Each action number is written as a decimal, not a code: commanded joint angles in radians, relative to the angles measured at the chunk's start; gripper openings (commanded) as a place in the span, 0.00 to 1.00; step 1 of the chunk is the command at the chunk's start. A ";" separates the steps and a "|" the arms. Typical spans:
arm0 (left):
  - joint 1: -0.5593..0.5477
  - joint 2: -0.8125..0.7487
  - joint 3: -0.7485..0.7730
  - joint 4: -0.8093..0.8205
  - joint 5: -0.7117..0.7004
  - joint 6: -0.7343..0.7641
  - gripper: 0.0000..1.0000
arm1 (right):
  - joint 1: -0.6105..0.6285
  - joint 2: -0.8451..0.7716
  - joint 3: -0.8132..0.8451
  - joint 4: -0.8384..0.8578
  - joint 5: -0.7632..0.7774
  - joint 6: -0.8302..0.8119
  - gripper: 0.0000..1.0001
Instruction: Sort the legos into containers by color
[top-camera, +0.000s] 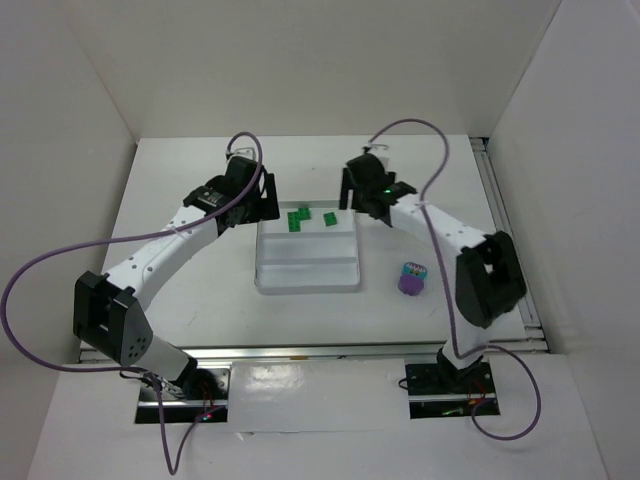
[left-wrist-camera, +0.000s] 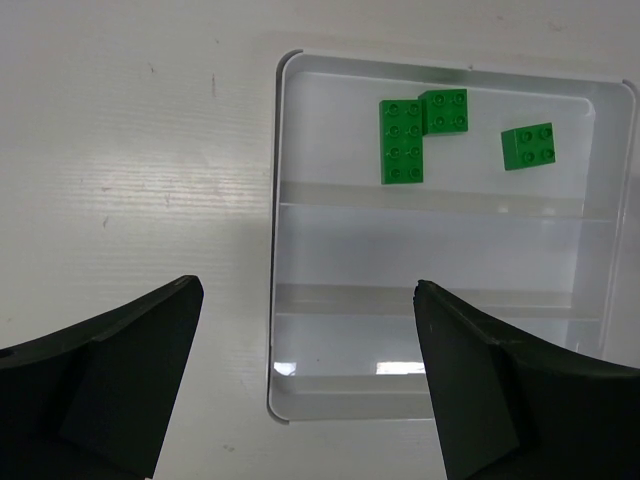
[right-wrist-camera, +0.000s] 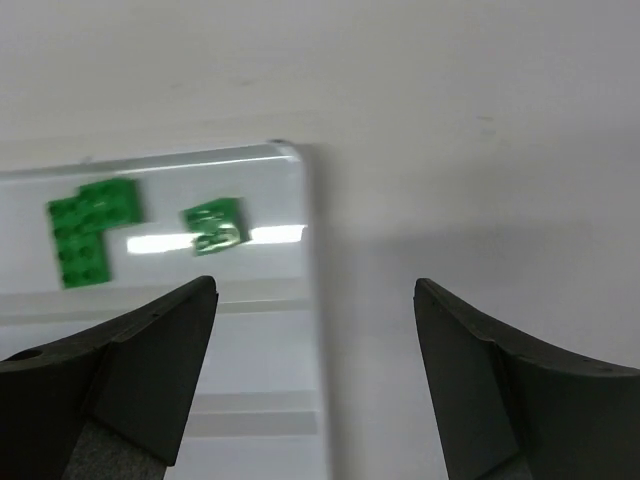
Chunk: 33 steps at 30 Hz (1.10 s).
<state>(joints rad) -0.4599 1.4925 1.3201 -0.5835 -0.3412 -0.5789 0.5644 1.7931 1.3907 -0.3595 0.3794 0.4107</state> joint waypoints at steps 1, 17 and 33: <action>-0.003 -0.022 0.021 0.020 0.011 0.016 1.00 | -0.112 -0.199 -0.108 -0.122 0.121 0.115 0.87; -0.040 0.109 0.091 0.039 0.074 0.057 1.00 | -0.170 -0.430 -0.530 -0.364 0.072 0.504 0.94; -0.069 0.158 0.139 0.030 0.074 0.057 1.00 | -0.201 -0.419 -0.634 -0.151 -0.106 0.438 0.90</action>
<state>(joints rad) -0.5217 1.6352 1.4128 -0.5613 -0.2741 -0.5453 0.3683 1.3899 0.7597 -0.6189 0.3191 0.8581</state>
